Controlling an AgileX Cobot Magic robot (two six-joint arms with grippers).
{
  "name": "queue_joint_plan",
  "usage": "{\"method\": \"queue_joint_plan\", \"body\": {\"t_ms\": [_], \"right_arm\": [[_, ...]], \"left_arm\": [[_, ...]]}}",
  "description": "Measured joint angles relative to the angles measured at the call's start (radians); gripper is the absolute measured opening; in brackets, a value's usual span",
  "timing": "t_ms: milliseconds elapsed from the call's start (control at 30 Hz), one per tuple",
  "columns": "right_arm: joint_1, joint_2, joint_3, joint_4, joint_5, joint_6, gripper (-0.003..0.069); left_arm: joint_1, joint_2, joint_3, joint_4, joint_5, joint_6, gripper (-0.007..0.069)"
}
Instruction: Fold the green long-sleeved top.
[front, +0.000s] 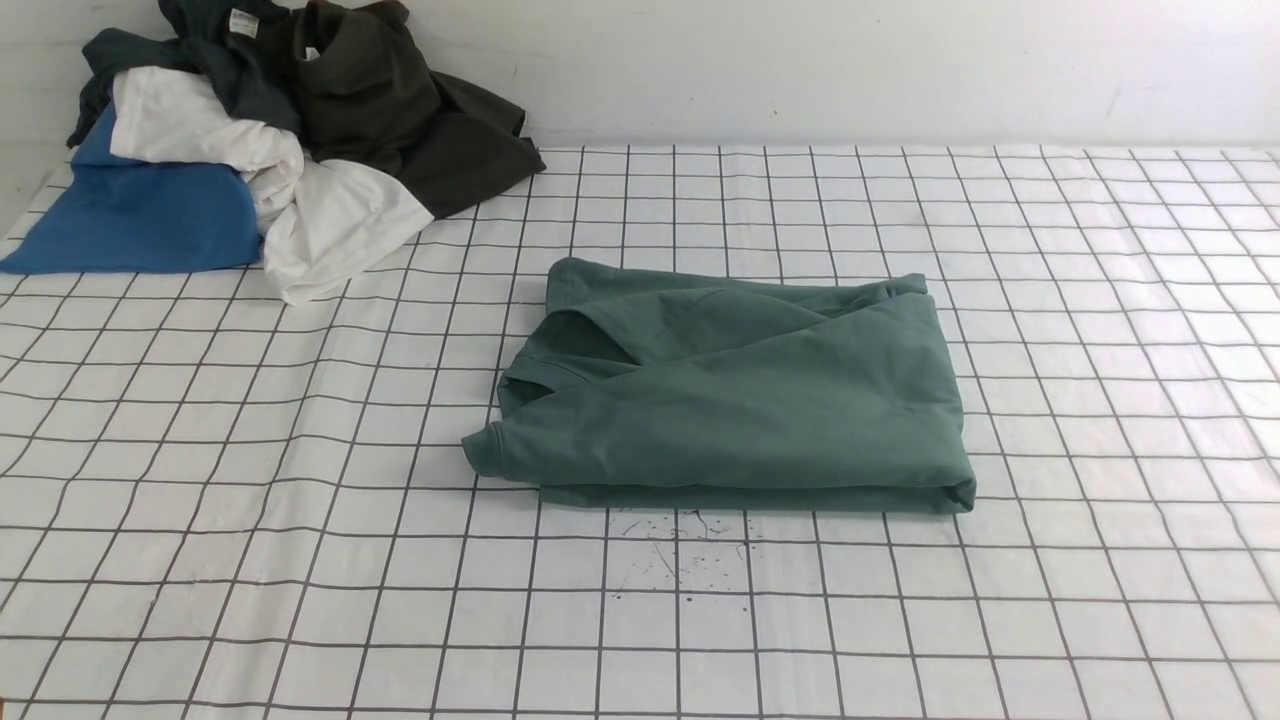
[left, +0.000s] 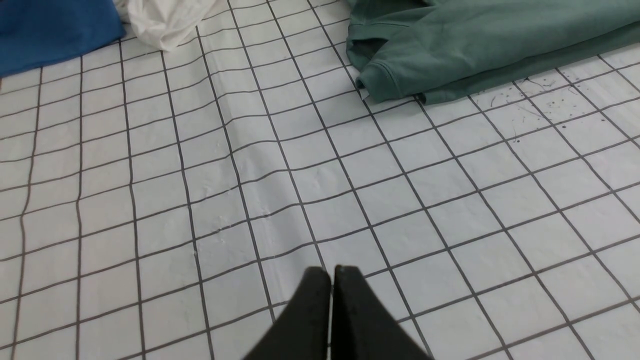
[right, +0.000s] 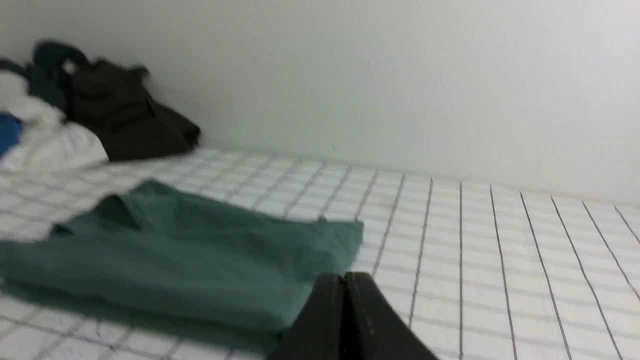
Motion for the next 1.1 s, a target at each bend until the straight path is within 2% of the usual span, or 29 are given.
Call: {"method": "queue_joint_plan", "body": {"t_ms": [67, 100, 200, 433, 767, 1100], "right_arm": [[-0.041, -0.058, 0.105, -0.056, 0.004, 0.080, -0.0014], [-0.045, -0.063, 0.113, -0.056, 0.005, 0.088, -0.0014], [-0.117, -0.149, 0.170, -0.116, 0.036, 0.217, -0.0014], [-0.238, -0.176, 0.170, -0.132, 0.115, 0.262, -0.0014], [-0.192, -0.176, 0.169, -0.128, 0.123, 0.256, -0.0014], [-0.190, -0.176, 0.169, -0.125, 0.125, 0.255, -0.0014]], "left_arm": [[0.000, 0.000, 0.000, 0.000, 0.000, -0.001, -0.0008], [0.000, 0.000, 0.000, 0.000, 0.000, -0.001, -0.0008], [0.000, 0.000, 0.000, 0.000, 0.000, -0.002, -0.0008], [0.000, 0.000, 0.000, 0.000, 0.001, -0.002, -0.0008], [0.000, 0.000, 0.000, 0.000, 0.001, -0.002, -0.0008], [0.000, 0.000, 0.000, 0.001, 0.001, -0.002, -0.0008]]}}
